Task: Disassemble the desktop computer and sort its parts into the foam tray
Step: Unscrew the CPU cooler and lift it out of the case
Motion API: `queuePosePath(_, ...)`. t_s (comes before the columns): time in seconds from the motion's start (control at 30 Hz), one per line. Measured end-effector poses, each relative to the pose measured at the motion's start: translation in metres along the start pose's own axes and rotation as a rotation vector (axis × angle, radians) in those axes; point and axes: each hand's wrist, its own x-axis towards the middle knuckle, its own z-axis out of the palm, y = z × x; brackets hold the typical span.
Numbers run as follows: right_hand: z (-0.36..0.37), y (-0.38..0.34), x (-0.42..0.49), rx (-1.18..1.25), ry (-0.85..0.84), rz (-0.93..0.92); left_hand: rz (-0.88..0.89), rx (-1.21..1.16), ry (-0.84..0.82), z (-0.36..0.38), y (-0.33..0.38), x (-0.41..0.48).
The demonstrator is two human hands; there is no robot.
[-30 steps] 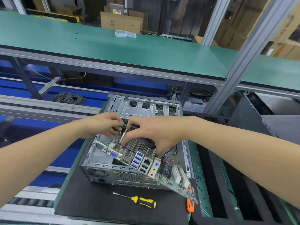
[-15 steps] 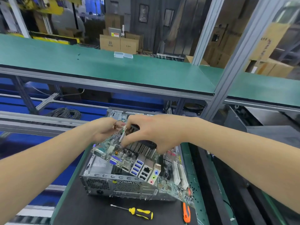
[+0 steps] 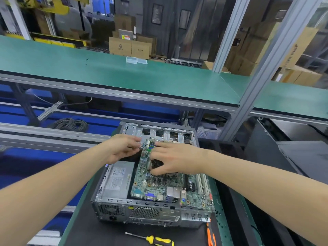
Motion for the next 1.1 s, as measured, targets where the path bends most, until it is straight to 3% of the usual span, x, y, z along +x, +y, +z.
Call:
queuePosePath(0.33,0.02,-0.005,0.014,0.034,0.017,-0.082,0.066,0.303,-0.015,-0.02,-0.012,0.007)
queuePosePath(0.6,0.016,0.0,0.027,0.109,0.072,-0.005,0.097,0.304,0.042,-0.023,-0.016,0.009)
queuePosePath(0.8,0.009,-0.002,0.031,0.179,0.025,-0.002,0.167,0.489,0.063,-0.022,-0.02,0.006)
queuePosePath(1.1,0.004,-0.005,0.028,0.201,0.009,-0.012,0.088,0.478,-0.039,-0.019,-0.021,0.002)
